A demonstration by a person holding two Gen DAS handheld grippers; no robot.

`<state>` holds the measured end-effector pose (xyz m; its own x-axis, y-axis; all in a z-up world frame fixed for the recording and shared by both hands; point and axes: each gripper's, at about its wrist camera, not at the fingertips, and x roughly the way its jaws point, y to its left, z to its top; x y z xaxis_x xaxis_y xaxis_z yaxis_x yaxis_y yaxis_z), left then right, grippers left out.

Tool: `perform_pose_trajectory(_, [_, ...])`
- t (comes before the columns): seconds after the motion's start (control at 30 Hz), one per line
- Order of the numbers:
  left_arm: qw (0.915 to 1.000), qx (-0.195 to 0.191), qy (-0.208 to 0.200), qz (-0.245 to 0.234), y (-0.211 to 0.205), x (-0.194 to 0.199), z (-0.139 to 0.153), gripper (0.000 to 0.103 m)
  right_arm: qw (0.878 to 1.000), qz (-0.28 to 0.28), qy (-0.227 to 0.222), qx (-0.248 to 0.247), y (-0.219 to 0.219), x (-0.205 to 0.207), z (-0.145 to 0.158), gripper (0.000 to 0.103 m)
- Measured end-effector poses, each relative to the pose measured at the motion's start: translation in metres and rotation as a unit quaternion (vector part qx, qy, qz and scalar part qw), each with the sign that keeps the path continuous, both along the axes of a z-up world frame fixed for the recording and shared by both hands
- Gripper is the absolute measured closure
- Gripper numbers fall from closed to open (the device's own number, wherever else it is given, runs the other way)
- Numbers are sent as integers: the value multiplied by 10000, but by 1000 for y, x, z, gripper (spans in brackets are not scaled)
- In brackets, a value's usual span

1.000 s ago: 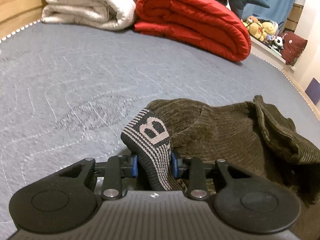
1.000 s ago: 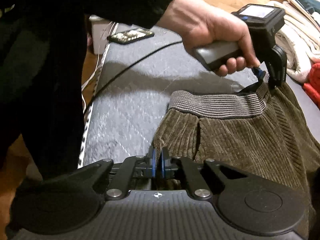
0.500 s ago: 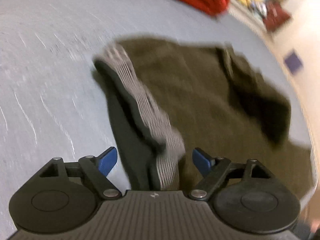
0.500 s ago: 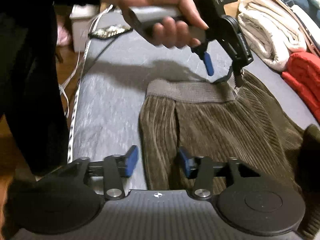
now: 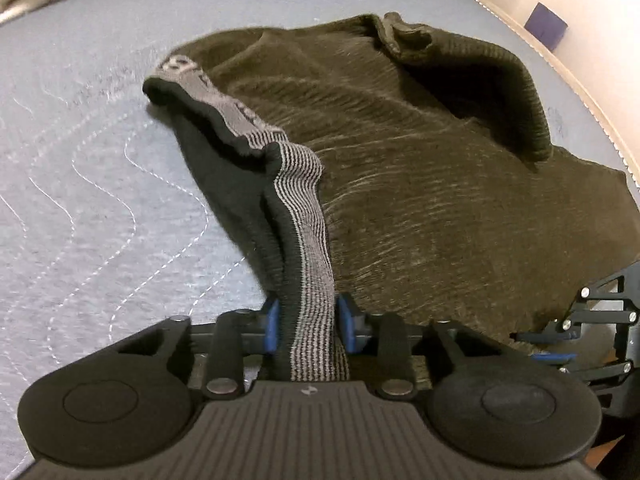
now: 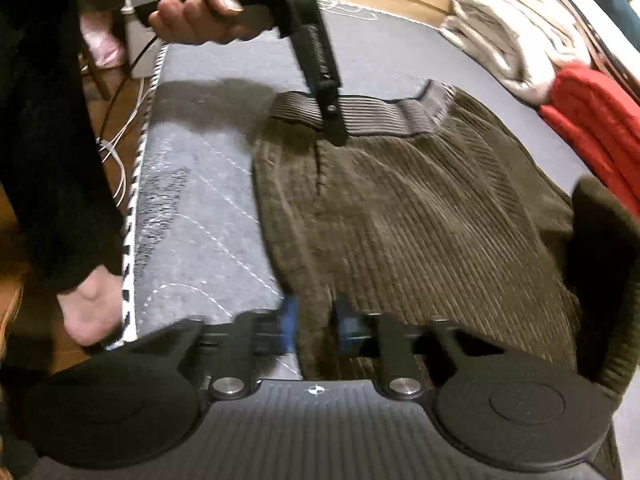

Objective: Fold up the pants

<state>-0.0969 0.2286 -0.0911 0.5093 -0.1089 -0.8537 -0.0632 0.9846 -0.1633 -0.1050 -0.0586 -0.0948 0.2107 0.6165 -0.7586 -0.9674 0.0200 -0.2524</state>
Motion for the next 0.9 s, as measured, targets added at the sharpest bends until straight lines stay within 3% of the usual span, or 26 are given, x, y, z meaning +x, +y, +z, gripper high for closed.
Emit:
perform_pose_trajectory(0.17, [9998,189,-41,39,5,-14,23,77,9996,249,101,71,3,0,16,94])
perform_pose_trajectory(0.3, [9986,434,307,36,12,-19,19,76,9983,480,184,272,7,-5,29,94])
perform_pose_trajectory(0.47, [9966,530,549,297,7,-9,15,57,9984,539,11,-153,20,-10,9,91])
perform_pose_trajectory(0.5, [9953,723,513,389,5,-7,22,56,9984,548,-8,-154,20,-11,9,89])
perform_pose_trajectory(0.57, [9910,1210,273,504,-2,-7,36,41,9989,453,69,-114,20,-6,17,84])
perform_pose_trajectory(0.63, [9859,1578,-97,548,-11,-4,50,41,9994,288,173,96,16,1,26,71])
perform_pose_trajectory(0.7, [9871,1497,-414,397,-20,-1,60,41,9992,90,238,309,9,10,33,59])
perform_pose_trajectory(0.8, [9889,1347,-584,-211,-38,6,54,41,9979,-296,319,484,-6,26,38,57])
perform_pose_trajectory(0.83, [9877,1457,-406,-402,-42,11,44,41,9974,-430,344,456,-8,32,36,57])
perform_pose_trajectory(0.9, [9795,1917,350,-513,-42,23,8,43,9976,-593,293,205,-11,38,27,57])
